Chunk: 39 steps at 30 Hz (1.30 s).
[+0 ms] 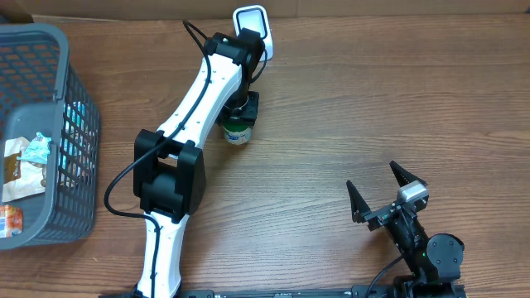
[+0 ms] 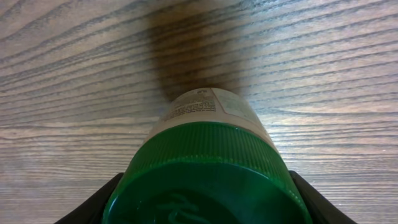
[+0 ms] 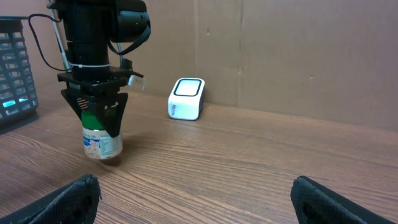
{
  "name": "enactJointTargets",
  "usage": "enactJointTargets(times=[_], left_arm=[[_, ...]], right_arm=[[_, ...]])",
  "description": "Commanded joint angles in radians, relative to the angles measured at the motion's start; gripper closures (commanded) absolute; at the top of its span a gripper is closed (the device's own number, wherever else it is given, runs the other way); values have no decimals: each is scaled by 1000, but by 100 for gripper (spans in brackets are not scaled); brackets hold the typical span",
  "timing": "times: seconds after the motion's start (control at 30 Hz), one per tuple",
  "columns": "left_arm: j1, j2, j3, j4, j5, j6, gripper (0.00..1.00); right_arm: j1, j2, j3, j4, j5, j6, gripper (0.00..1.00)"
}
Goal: Scan the item barcode
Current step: 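Set the jar down on the table in front of the scanner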
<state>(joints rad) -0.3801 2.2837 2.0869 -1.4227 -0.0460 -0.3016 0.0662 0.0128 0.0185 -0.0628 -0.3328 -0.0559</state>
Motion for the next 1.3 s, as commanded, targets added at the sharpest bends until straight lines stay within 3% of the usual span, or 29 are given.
enactJointTargets(times=[0.0,0.43,0.5,0.57,0.63,0.97,1.03,1.27], left_arm=[[-6,2,-18,16,21,-29,57],[-6,-2,-155,82,66,-29,50],[-6,-8,-152,74,73,-12,39],[-5,-14,-136,55,72,2,16],[-5,-20,-109,31,71,11,8],[29,-123,256,-119,64,14,6],[53,-172,340,-133,64,13,0],[297,-409,464,-151,64,-28,0]], right_arm=[[-2,-8,-10,6,6,4,0],[-2,-8,-10,6,6,4,0],[-2,-8,-10,6,6,4,0],[-2,-8,-10,6,6,4,0],[-2,-8,-10,6,6,4,0],[-2,-8,-10,6,6,4,0],[-2,-8,-10,6,6,4,0],[-2,-8,-10,6,6,4,0]])
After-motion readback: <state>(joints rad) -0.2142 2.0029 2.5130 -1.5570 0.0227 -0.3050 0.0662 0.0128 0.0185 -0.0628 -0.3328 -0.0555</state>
